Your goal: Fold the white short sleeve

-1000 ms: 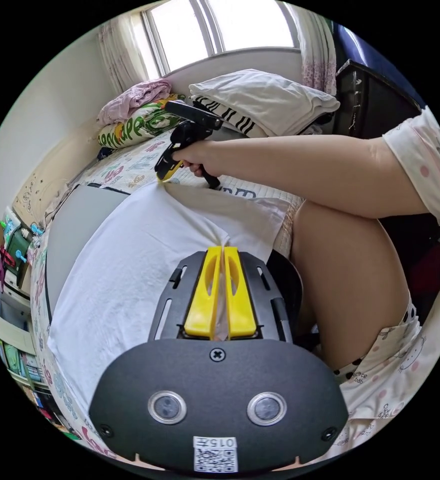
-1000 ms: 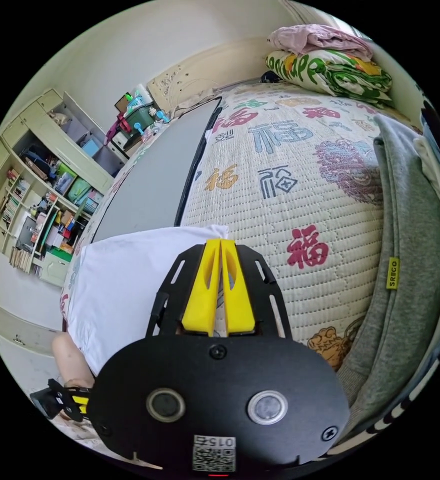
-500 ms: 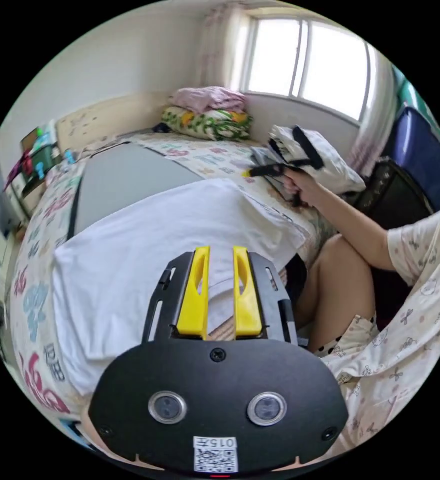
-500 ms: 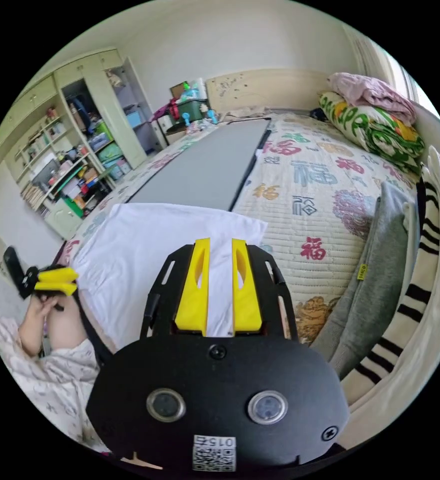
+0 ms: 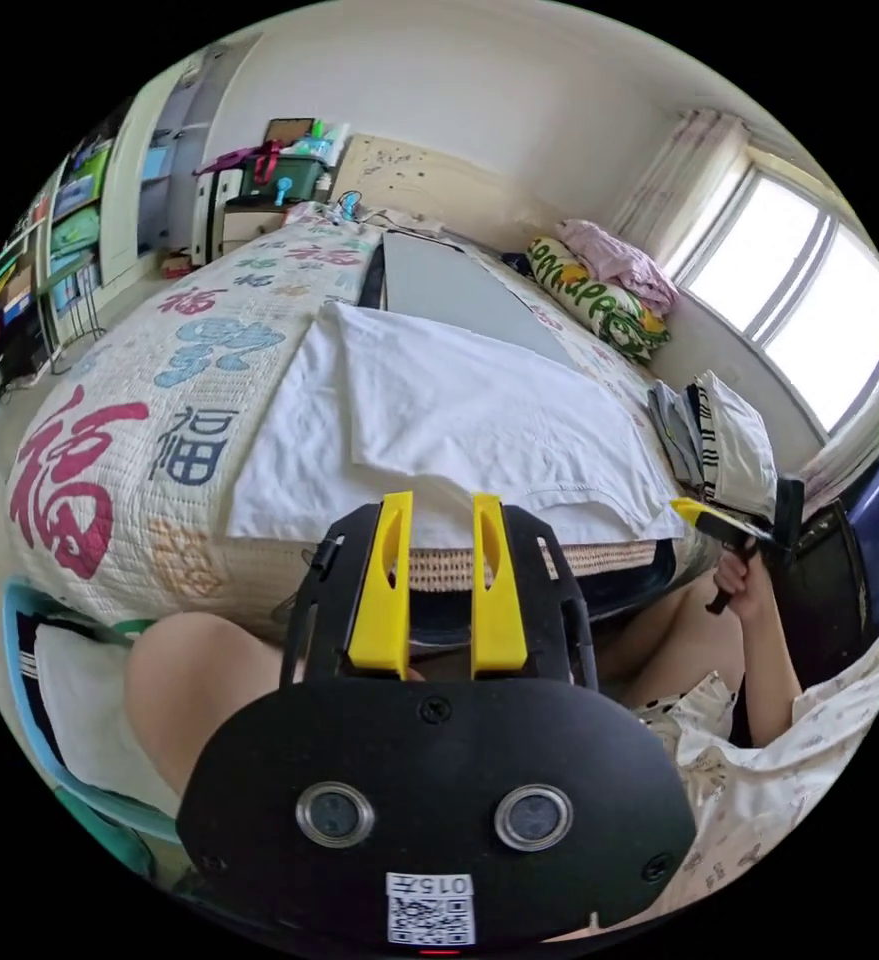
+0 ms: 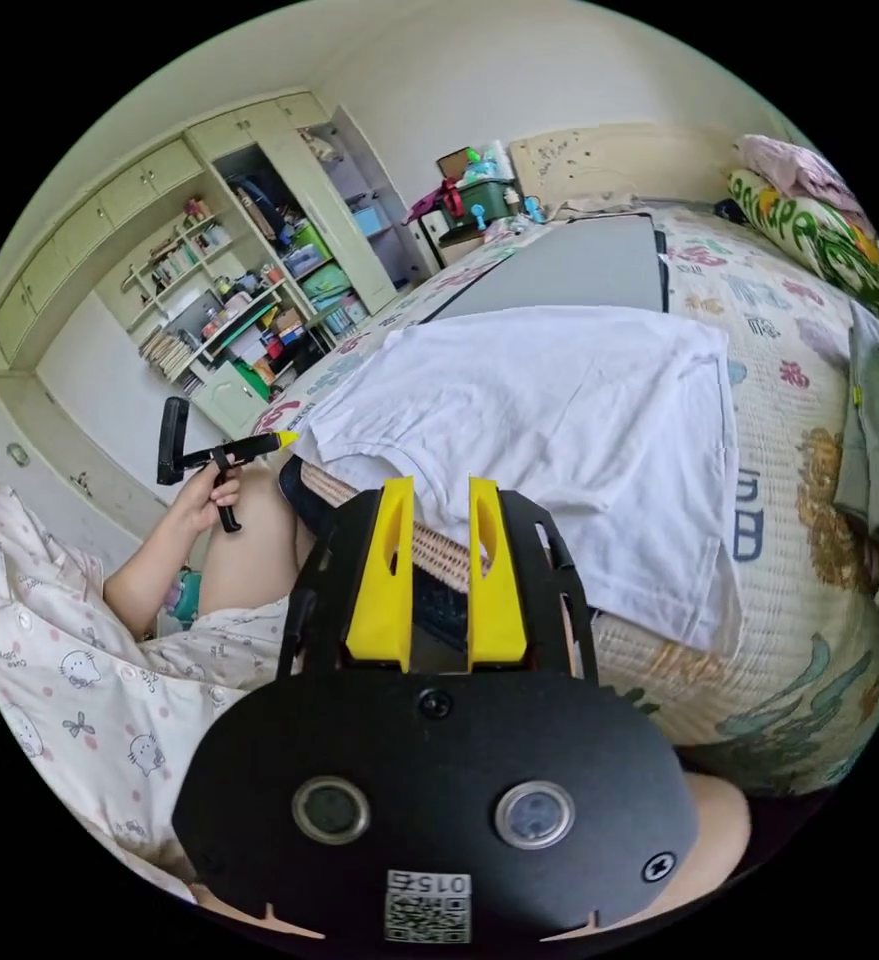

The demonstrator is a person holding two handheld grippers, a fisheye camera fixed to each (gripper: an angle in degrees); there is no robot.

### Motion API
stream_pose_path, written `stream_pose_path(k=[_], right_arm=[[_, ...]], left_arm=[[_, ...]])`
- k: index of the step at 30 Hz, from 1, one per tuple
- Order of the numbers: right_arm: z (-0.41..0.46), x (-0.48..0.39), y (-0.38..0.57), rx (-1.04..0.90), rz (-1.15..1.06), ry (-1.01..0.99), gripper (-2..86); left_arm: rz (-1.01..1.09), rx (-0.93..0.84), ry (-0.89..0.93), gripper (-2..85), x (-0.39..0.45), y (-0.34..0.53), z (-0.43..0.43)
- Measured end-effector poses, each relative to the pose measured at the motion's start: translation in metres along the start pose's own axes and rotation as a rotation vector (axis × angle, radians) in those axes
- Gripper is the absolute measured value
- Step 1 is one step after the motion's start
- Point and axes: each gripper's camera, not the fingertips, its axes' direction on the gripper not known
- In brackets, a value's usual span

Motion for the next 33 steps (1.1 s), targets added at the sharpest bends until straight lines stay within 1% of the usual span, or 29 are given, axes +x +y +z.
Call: stream_pose_path(k=[2, 5, 8, 12, 15, 20, 22, 26, 31, 33], right_arm=[[0.003, 0.032, 0.066, 0.004, 0.055, 0.02, 9.3], [0.01, 0.067, 0.12, -0.047, 0.054, 0.103, 10.1], [0.023, 0.1, 0.158, -0.107, 0.0, 0.183, 10.6], [0.048, 0.14, 0.206, -0.169, -0.08, 0.239, 10.7], [0.078, 0.187, 0.247, -0.215, -0.113, 0.275, 10.4], [0.126, 0.284, 0.32, -0.287, -0.104, 0.393, 8.7], [0.133, 0.314, 0.342, -0.303, -0.102, 0.452, 7.3], [0.136, 0.386, 0.387, -0.35, -0.083, 0.535, 5.0], [0.12, 0.468, 0.446, -0.347, -0.038, 0.576, 4.4], [0.114, 0.499, 0.469, -0.35, -0.026, 0.606, 4.4]], left_arm=[[-0.021, -0.013, 0.047, 9.7, 0.007, -0.009, -0.013], [-0.047, 0.005, 0.092, 10.0, 0.017, -0.019, -0.037], [-0.06, -0.007, 0.125, 10.2, 0.028, -0.032, -0.056], [-0.08, -0.041, 0.133, 10.2, 0.04, -0.047, -0.074], [-0.079, -0.019, 0.134, 9.4, 0.048, -0.053, -0.102], [-0.091, -0.013, 0.214, 7.7, 0.045, -0.055, -0.131], [-0.099, -0.005, 0.23, 6.3, 0.041, -0.055, -0.14], [-0.11, 0.015, 0.298, 0.8, 0.031, -0.05, -0.164], [-0.054, 0.036, 0.351, -0.3, 0.028, -0.038, -0.192], [-0.063, 0.051, 0.376, -0.3, 0.024, -0.033, -0.201]])
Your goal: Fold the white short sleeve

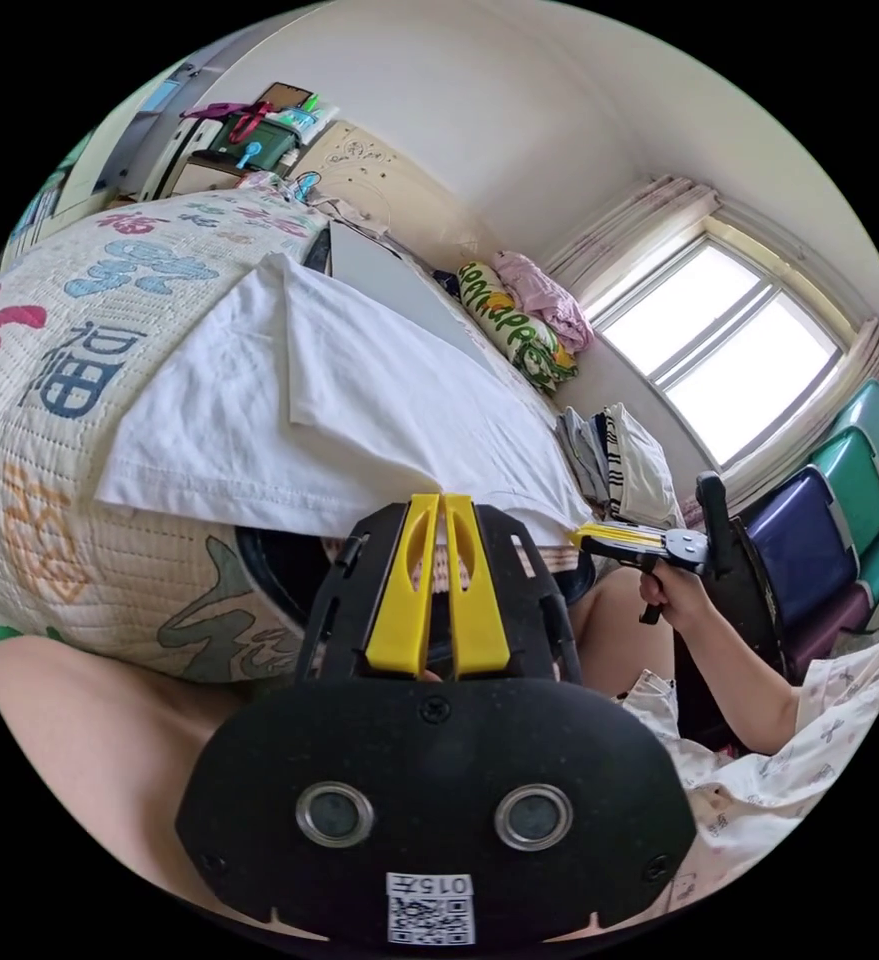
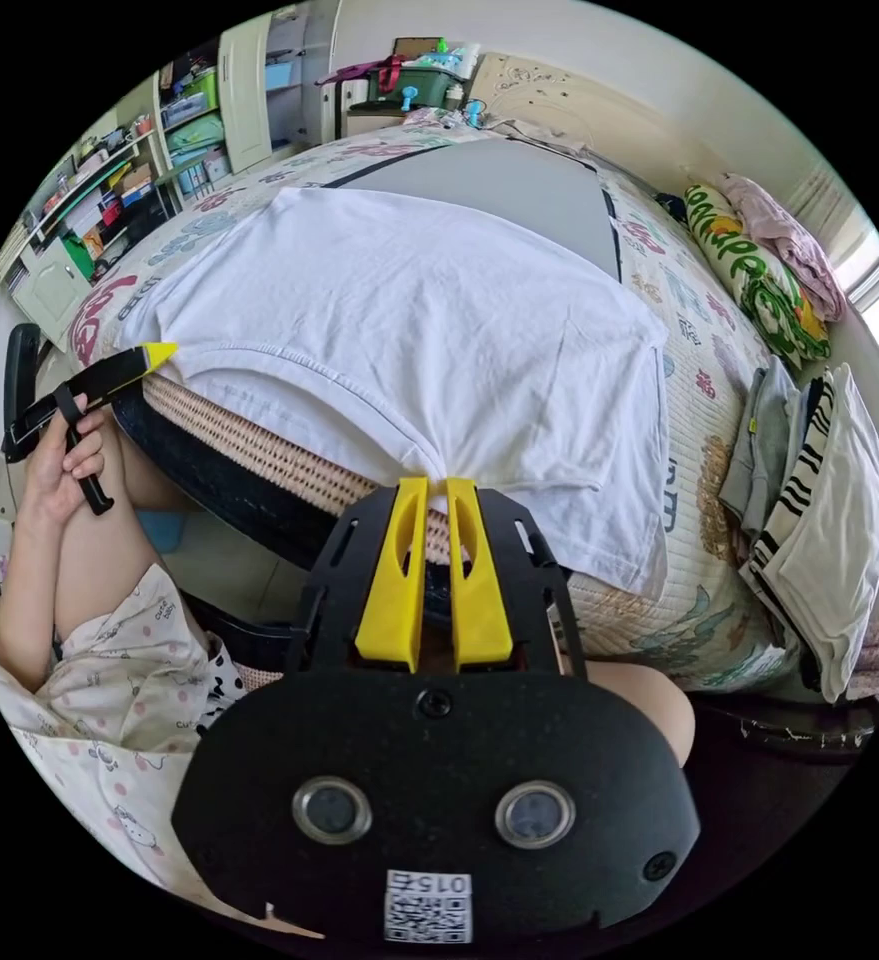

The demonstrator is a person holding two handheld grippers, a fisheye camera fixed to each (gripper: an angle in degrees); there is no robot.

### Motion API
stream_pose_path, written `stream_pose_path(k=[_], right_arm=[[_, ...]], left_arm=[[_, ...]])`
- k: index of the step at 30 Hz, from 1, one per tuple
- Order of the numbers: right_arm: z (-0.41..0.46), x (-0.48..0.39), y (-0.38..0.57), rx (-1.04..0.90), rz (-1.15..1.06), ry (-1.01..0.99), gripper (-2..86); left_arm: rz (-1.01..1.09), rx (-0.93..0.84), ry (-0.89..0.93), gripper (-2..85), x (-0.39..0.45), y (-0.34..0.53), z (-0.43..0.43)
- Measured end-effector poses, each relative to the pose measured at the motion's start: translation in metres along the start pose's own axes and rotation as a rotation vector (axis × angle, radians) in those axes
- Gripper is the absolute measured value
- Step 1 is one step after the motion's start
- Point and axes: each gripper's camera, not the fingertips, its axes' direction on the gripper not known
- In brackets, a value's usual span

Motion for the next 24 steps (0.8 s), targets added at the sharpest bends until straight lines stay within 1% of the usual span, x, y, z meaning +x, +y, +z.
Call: stream_pose_path(k=[4, 7, 9, 11, 13, 15, 17, 20, 22, 24], right_arm=[[0.04, 0.06, 0.044, -0.02, 0.058, 0.021, 4.8], [0.054, 0.105, 0.079, -0.032, 0.102, 0.022, 5.6], [0.052, 0.136, 0.107, -0.036, 0.129, -0.001, 6.6], [0.032, 0.177, 0.157, 0.021, 0.174, -0.033, 8.1], [0.012, 0.198, 0.196, 0.077, 0.181, -0.046, 9.0], [-0.008, 0.202, 0.23, 0.143, 0.121, -0.062, 9.4], [-0.032, 0.188, 0.265, 0.225, -0.014, -0.078, 9.8], [-0.046, 0.161, 0.294, 0.302, -0.162, -0.144, 10.1], [-0.045, 0.148, 0.305, 0.332, -0.222, -0.209, 10.1], [-0.035, 0.138, 0.313, 0.338, -0.254, -0.267, 10.3]], left_arm=[[-0.024, 0.006, 0.019, 0.2, 0.0, 0.005, -0.014], [0.037, 0.043, 0.068, 2.0, 0.012, 0.011, -0.034], [0.055, 0.091, 0.05, 4.3, 0.017, 0.014, -0.051], [0.022, 0.186, -0.004, 7.6, 0.016, 0.02, -0.075], [-0.013, 0.245, -0.04, 8.1, 0.013, 0.024, -0.086], [-0.032, 0.247, -0.105, 8.3, 0.015, 0.022, -0.088], [-0.045, 0.247, -0.195, 8.6, 0.019, 0.013, -0.091], [-0.024, 0.255, -0.237, 8.9, 0.025, -0.001, -0.09], [-0.016, 0.214, -0.289, 9.4, 0.023, -0.013, -0.08], [-0.009, 0.165, -0.297, 9.9, 0.017, -0.021, -0.067]])
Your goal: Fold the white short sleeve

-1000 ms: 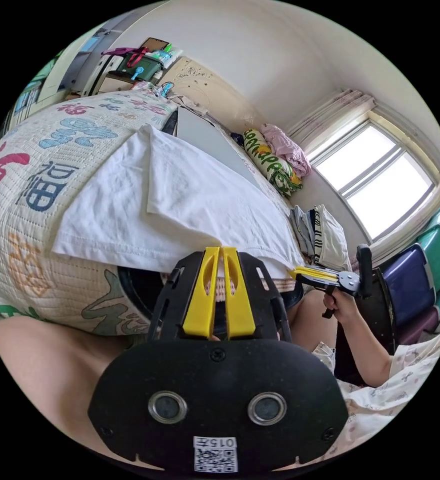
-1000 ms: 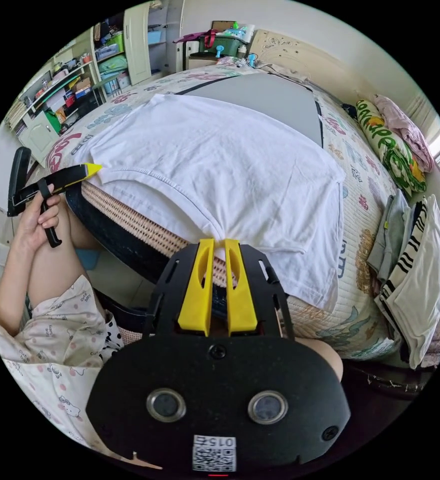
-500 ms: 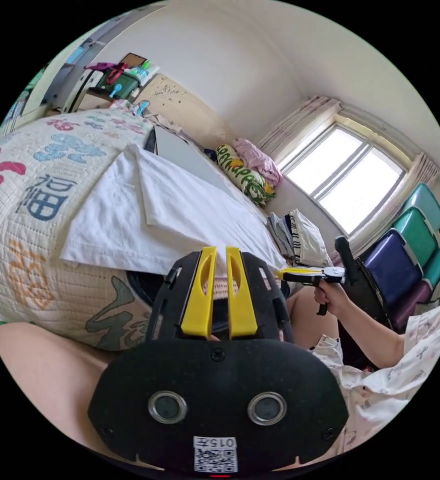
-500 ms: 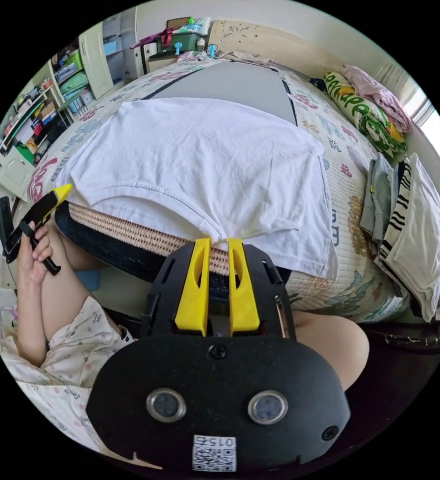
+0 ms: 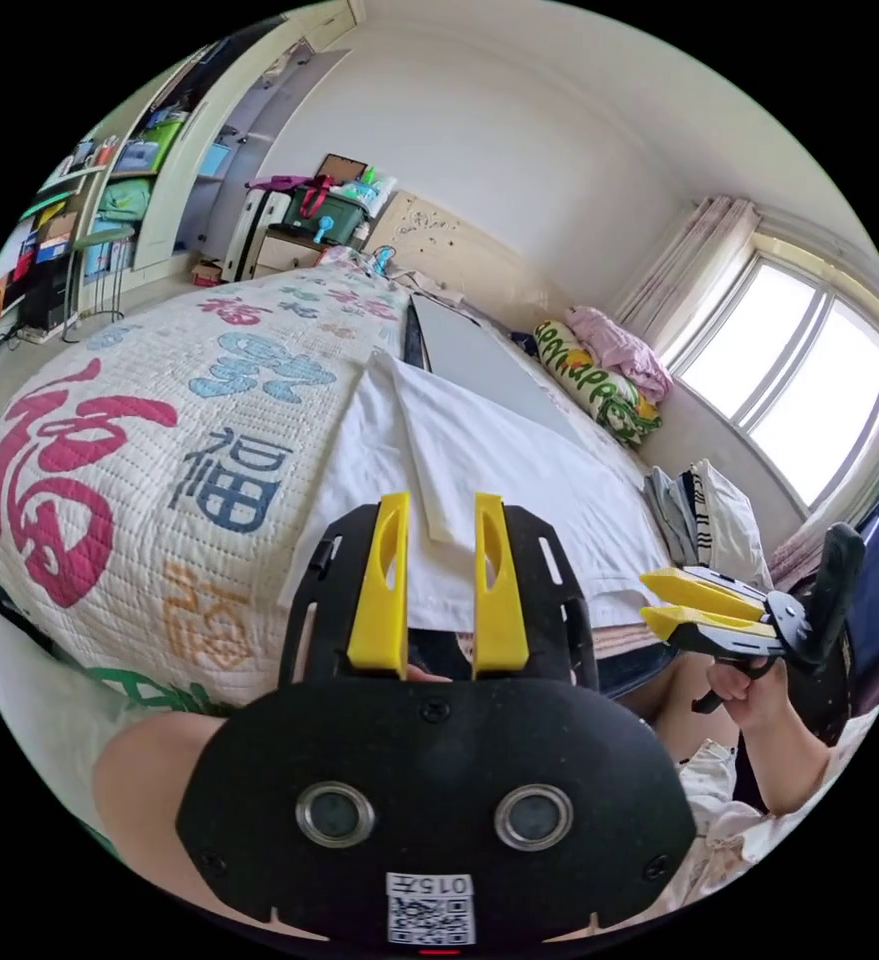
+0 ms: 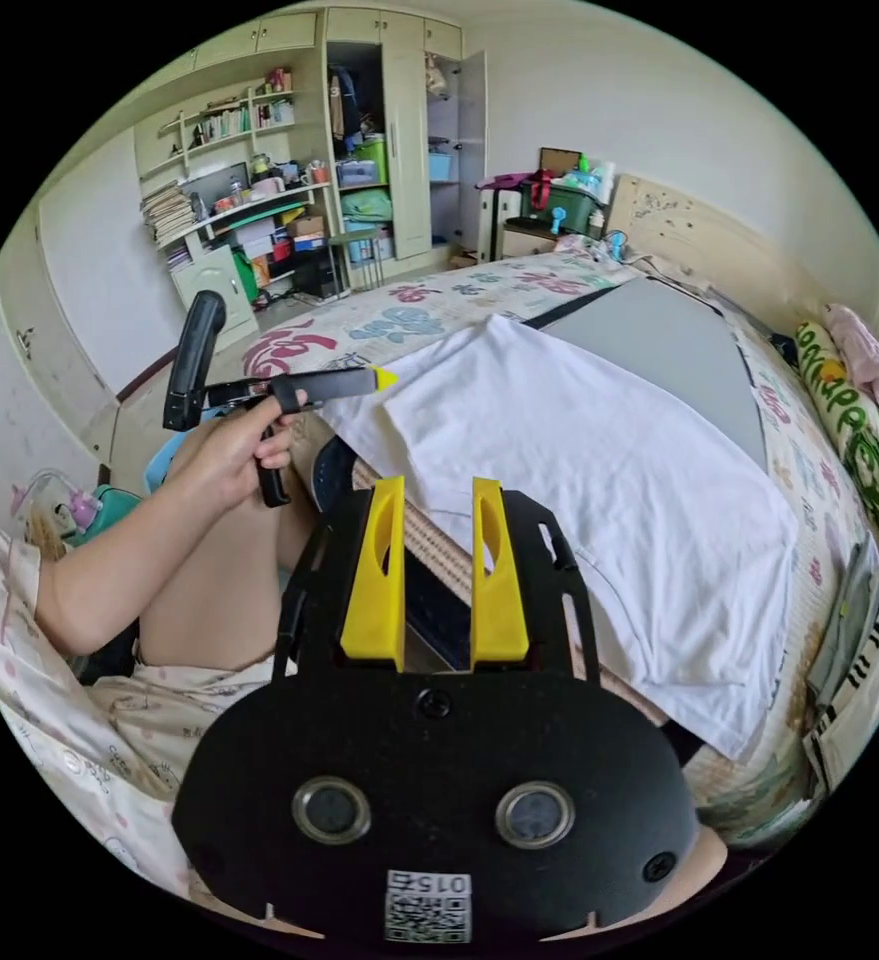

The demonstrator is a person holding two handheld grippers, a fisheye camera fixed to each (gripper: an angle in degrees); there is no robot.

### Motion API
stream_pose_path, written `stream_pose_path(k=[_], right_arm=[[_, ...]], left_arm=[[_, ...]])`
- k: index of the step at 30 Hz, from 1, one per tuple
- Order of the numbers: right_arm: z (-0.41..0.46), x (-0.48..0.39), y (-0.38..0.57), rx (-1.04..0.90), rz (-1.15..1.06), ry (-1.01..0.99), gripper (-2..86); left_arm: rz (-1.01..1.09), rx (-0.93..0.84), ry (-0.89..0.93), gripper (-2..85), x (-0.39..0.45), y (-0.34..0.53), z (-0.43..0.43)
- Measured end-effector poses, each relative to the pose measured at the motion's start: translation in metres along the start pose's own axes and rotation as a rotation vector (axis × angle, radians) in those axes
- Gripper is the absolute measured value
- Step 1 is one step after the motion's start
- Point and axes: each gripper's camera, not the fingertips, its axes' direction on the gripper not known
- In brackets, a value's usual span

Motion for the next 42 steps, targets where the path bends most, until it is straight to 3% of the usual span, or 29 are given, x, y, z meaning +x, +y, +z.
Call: stream_pose_path(k=[6, 9, 22, 27, 30, 36, 42], right_arm=[[0.029, -0.014, 0.054, -0.091, -0.038, -0.027, 9.5], [0.032, -0.014, 0.086, -0.158, -0.041, 0.031, 6.7], [-0.07, -0.024, 0.141, -0.131, -0.024, 0.022, -0.7], [-0.095, -0.048, 0.129, -0.128, -0.011, 0.016, -0.7], [-0.11, -0.062, 0.116, -0.118, 0.015, -0.002, -0.6], [-0.139, -0.108, 0.066, -0.116, 0.023, -0.015, -0.6], [-0.161, -0.166, -0.005, -0.113, 0.024, -0.018, -0.4]], left_arm=[[0.007, 0.025, -0.016, 7.2, -0.003, 0.027, 0.016], [0.024, 0.028, -0.009, 1.9, -0.007, 0.029, 0.019], [-0.02, 0.072, 0.095, 0.7, -0.043, 0.044, 0.03], [0.018, 0.028, 0.217, 7.2, -0.047, 0.048, 0.058], [0.06, 0.025, 0.108, 5.2, -0.039, 0.052, 0.069], [0.042, 0.056, 0.126, 6.6, -0.051, 0.066, 0.09], [0.129, 0.063, -0.007, 7.8, -0.038, 0.078, 0.12]])
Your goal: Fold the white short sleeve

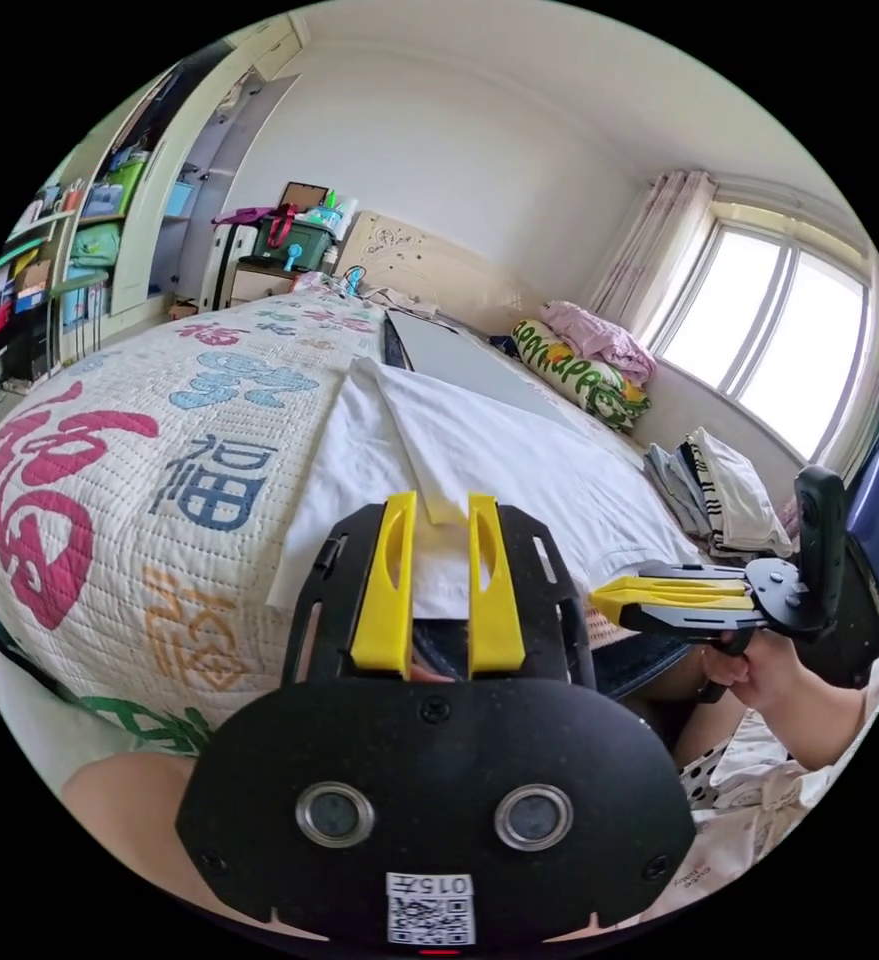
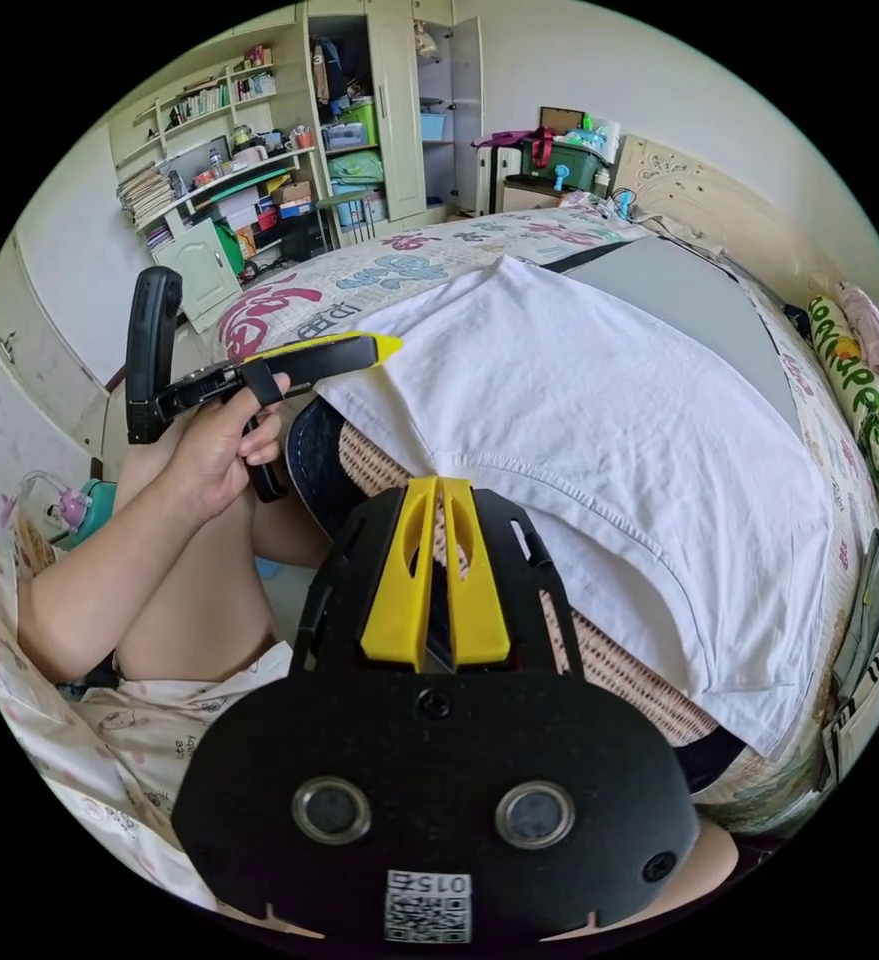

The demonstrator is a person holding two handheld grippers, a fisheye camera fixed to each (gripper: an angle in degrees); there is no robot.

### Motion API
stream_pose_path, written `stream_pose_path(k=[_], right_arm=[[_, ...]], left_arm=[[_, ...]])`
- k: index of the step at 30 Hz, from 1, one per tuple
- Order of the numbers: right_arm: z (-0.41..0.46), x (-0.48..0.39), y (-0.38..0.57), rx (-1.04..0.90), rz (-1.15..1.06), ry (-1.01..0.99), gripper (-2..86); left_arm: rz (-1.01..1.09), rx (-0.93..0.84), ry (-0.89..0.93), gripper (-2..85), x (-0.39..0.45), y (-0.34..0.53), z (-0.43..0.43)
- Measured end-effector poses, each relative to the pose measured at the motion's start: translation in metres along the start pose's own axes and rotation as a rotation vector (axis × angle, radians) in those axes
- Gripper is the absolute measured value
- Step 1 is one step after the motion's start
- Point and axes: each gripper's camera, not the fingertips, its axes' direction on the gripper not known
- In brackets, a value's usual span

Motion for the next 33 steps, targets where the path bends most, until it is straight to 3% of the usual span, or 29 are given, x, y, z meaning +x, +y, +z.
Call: stream_pose_path(k=[7, 18, 23, 28, 33], right_arm=[[-0.033, -0.078, -0.113, -0.002, 0.007, -0.015, -0.4], [-0.068, -0.208, -0.351, -0.05, -0.005, -0.004, -0.7], [-0.106, -0.254, -0.49, -0.047, 0.01, -0.065, 4.2], [-0.187, -0.247, -0.578, 0.063, 0.066, -0.206, 4.7], [-0.283, -0.173, -0.644, 0.208, 0.304, -0.149, 3.9]], left_arm=[[0.012, -0.008, 0.033, 0.1, -0.01, 0.016, 0.04], [0.014, -0.009, -0.029, -0.6, -0.032, 0.039, 0.1], [0.074, -0.018, -0.076, 0.2, -0.036, 0.052, 0.129], [0.089, -0.014, -0.082, 2.2, -0.048, 0.066, 0.137], [0.232, -0.025, -0.096, 3.7, -0.024, 0.068, 0.143]])
